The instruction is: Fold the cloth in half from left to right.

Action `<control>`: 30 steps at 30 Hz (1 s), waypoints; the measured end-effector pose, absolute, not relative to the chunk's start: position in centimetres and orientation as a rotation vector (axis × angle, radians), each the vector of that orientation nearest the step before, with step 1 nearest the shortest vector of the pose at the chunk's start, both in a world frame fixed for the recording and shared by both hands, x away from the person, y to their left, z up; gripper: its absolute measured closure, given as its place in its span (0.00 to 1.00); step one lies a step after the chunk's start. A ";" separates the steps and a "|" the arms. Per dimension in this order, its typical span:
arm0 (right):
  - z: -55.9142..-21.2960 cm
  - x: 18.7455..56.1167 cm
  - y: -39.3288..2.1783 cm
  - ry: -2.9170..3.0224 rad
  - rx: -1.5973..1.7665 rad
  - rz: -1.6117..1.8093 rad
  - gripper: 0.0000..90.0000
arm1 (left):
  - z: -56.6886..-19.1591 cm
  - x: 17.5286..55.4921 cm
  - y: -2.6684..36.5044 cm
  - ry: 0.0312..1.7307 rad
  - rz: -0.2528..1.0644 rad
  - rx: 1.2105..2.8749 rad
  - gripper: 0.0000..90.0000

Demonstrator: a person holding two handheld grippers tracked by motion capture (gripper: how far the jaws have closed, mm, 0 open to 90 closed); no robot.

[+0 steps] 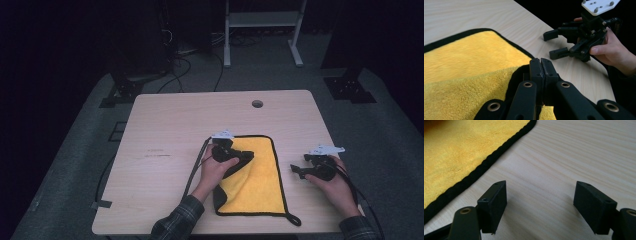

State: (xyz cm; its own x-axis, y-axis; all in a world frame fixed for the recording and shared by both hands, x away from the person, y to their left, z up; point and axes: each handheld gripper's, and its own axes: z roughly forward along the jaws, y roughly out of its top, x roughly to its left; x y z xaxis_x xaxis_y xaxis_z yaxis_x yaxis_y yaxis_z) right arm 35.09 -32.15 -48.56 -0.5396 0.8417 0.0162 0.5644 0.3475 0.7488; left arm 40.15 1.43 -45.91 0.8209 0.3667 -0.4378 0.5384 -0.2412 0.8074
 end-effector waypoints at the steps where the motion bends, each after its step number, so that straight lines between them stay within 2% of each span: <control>1: -48.6 35.1 -32.2 2.243 1.237 1.023 0.28 | -46.0 40.2 1.1 0.680 -0.191 1.862 0.99; 19: -48.6 35.1 -32.2 2.247 1.233 1.023 0.28 | -47.0 41.1 -4.1 0.673 -0.262 1.894 0.99; 30: -48.6 35.1 -32.2 2.249 1.231 1.023 0.28 | -48.1 41.5 -6.2 0.709 -0.269 1.987 0.99</control>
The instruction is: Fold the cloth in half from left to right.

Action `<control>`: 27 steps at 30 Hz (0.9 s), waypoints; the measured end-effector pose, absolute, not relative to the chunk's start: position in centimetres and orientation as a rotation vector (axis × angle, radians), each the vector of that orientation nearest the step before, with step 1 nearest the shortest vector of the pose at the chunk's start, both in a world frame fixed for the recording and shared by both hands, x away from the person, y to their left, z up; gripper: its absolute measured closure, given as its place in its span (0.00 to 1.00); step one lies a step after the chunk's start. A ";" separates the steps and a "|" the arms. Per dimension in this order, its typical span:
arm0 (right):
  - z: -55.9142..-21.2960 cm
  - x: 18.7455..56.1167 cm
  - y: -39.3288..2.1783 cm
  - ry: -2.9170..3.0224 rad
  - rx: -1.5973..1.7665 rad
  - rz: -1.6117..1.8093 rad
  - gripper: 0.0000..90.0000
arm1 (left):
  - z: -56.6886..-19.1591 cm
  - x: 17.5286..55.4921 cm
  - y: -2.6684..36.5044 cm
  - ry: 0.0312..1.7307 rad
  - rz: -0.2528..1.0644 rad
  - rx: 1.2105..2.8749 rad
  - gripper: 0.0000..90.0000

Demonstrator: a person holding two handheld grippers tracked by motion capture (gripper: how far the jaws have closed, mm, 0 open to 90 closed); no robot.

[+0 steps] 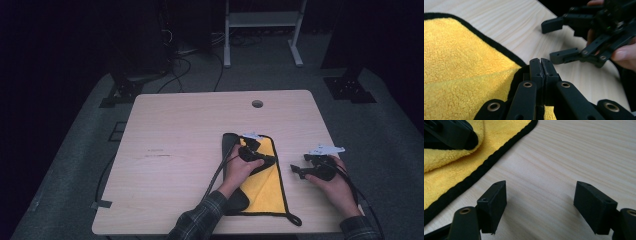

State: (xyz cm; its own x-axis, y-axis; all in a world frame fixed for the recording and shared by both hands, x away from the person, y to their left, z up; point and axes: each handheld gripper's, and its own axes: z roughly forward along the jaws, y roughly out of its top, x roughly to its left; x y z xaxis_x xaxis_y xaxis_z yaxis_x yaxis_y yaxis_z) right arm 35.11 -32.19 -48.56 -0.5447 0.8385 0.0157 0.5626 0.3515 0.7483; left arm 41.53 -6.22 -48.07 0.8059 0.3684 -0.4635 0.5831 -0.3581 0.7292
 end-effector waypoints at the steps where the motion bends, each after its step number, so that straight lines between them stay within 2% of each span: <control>1: -48.6 35.1 -32.2 2.249 1.231 1.023 0.28 | -48.1 41.5 -6.4 0.712 -0.261 2.008 0.99; 7: -48.6 35.1 -32.2 2.250 1.230 1.024 0.28 | -48.2 41.4 -7.1 0.710 -0.236 2.061 0.96; 13: -48.6 35.1 -32.2 2.250 1.230 1.024 0.28 | -47.0 40.9 -5.6 0.683 -0.227 2.017 0.78; 20: -48.6 35.1 -32.2 2.250 1.228 1.022 0.28 | -45.0 39.8 -1.5 0.674 -0.107 2.031 0.67; 27: -48.6 35.1 -32.2 2.250 1.228 1.022 0.28 | -45.0 38.4 3.8 0.750 0.055 2.055 0.59</control>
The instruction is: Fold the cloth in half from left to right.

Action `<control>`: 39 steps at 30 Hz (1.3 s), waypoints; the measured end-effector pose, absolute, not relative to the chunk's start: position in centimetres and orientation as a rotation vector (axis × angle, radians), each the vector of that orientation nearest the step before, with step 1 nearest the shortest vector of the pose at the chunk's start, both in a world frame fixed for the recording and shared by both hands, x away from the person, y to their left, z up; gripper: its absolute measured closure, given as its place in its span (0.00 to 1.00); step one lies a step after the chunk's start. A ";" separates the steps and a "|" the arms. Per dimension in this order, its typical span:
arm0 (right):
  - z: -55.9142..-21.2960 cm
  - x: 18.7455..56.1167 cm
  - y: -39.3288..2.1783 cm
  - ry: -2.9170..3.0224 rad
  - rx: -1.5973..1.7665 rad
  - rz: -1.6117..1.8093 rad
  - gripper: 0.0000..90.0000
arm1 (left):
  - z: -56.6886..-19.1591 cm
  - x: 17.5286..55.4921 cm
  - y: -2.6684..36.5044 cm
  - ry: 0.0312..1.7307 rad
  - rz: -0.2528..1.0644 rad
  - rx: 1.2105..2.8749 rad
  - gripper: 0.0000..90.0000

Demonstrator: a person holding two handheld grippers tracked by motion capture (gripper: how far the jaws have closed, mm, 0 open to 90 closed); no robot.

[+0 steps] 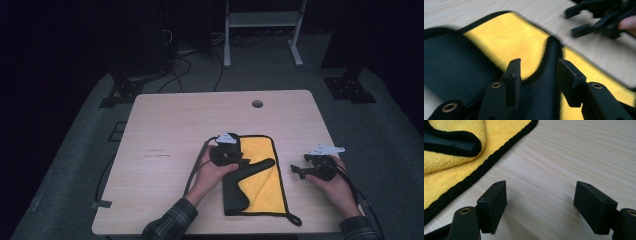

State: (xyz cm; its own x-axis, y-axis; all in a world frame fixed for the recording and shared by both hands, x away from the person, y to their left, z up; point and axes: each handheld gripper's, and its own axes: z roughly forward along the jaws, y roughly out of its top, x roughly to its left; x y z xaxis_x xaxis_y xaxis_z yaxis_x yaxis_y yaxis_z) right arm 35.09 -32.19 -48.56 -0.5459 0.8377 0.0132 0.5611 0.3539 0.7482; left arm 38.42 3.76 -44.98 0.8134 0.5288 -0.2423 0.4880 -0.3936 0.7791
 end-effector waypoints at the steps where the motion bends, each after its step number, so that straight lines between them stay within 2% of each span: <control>1: -48.6 35.1 -32.2 2.249 1.227 1.022 0.28 | -45.1 38.3 4.5 0.767 0.074 2.056 0.58; 8: -48.6 35.1 -32.2 2.249 1.229 1.023 0.28 | -46.2 38.1 7.6 0.865 0.136 2.078 0.57; 19: -48.6 35.0 -32.2 2.249 1.232 1.025 0.28 | -47.5 37.8 7.1 0.857 0.191 2.148 0.59; 22: -48.6 35.0 -32.2 2.249 1.231 1.025 0.28 | -47.6 37.6 7.2 0.865 0.193 2.138 0.69; 24: -48.6 35.0 -32.2 2.249 1.231 1.024 0.28 | -47.6 37.5 7.3 0.865 0.164 2.136 0.81; 28: -48.6 35.0 -32.2 2.250 1.231 1.024 0.28 | -47.7 37.5 7.3 0.867 0.131 2.135 0.93; 39: -48.6 34.9 -32.2 2.249 1.230 1.025 0.28 | -47.4 37.5 10.0 0.909 0.103 2.134 0.96</control>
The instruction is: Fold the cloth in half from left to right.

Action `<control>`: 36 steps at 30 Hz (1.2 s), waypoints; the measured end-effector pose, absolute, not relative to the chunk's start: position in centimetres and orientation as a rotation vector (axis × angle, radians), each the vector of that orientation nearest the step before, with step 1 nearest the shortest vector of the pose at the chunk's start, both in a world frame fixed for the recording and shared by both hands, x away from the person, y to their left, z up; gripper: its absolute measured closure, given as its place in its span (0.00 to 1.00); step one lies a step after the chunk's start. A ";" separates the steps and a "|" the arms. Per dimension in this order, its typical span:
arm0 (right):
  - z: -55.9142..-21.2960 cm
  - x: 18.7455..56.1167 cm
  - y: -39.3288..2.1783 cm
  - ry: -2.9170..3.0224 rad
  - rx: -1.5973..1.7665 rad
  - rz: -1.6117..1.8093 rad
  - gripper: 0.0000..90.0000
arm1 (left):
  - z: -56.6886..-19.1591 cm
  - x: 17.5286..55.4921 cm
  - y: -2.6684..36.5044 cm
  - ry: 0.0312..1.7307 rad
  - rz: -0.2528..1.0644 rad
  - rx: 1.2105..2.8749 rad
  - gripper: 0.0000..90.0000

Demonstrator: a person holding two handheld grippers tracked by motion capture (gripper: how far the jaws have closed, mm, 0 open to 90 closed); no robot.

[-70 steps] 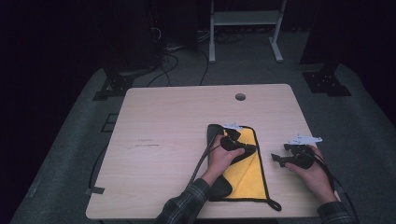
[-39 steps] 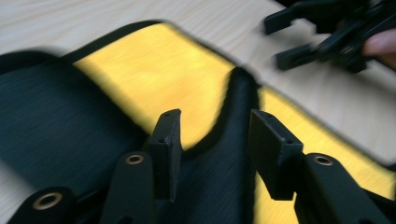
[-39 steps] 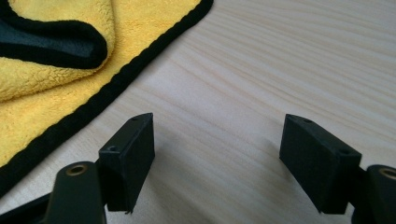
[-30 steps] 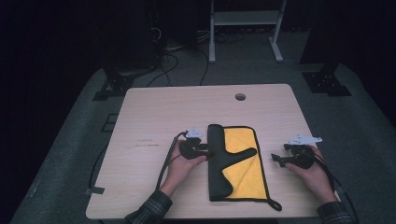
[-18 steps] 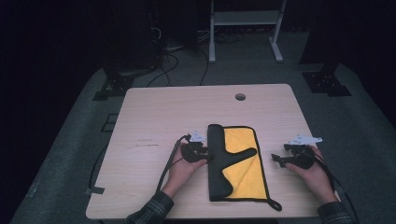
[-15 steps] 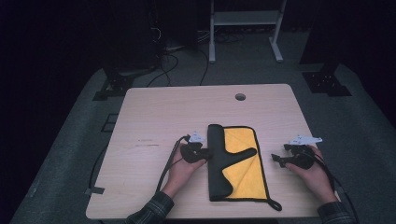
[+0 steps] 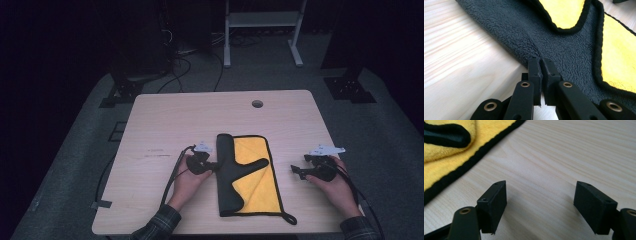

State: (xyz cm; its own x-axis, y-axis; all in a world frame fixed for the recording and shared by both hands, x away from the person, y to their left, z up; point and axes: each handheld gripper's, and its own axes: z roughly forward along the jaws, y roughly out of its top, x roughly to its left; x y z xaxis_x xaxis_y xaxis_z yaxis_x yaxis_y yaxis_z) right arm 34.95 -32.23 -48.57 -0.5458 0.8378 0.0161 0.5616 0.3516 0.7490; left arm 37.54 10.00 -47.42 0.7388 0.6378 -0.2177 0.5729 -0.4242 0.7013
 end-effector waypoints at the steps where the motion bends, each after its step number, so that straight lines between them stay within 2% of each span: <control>1: -48.6 34.9 -32.2 2.249 1.230 1.025 0.28 | -47.4 37.6 10.4 0.916 0.104 2.129 0.96; 11: -48.6 34.9 -32.2 2.247 1.230 1.023 0.28 | -47.3 37.3 14.8 0.978 0.150 2.119 0.95; 14: -48.6 34.9 -32.2 2.242 1.239 1.020 0.27 | -47.2 37.1 15.1 0.976 0.171 2.127 0.91; 17: -48.6 35.0 -32.2 2.236 1.255 1.004 0.21 | -47.0 37.0 15.1 0.974 0.218 2.151 0.80; 20: -48.6 35.0 -32.2 2.234 1.262 0.999 0.18 | -46.7 36.8 15.5 0.964 0.283 2.154 0.61; 23: -48.6 35.1 -32.1 2.246 1.260 0.999 0.16 | -46.3 36.2 16.7 0.955 0.319 2.142 0.48; 24: -48.6 35.1 -32.1 2.245 1.257 1.000 0.18 | -46.3 36.1 17.0 0.956 0.323 2.139 0.41; 26: -48.6 35.1 -32.2 2.245 1.238 1.015 0.30 | -46.3 35.6 17.7 0.953 0.347 2.152 0.36; 27: -48.5 35.1 -32.1 2.245 1.223 1.032 0.39 | -46.3 35.4 18.0 0.954 0.363 2.162 0.34; 29: -48.3 35.0 -32.0 2.254 1.226 1.020 0.47 | -46.4 34.9 18.8 0.959 0.374 2.165 0.31; 36: -47.6 35.1 -31.2 2.265 1.188 1.069 0.52 | -47.1 33.8 21.1 0.986 0.388 2.176 0.27</control>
State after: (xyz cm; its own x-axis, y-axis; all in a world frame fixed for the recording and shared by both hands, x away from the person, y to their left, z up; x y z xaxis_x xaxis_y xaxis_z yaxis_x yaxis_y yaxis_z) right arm 35.13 -31.21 -47.59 -0.5776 0.8160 0.0244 0.5377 0.3578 0.7635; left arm 33.81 21.11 -47.09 0.6643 0.7473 -0.0165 0.5353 -0.4602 0.7082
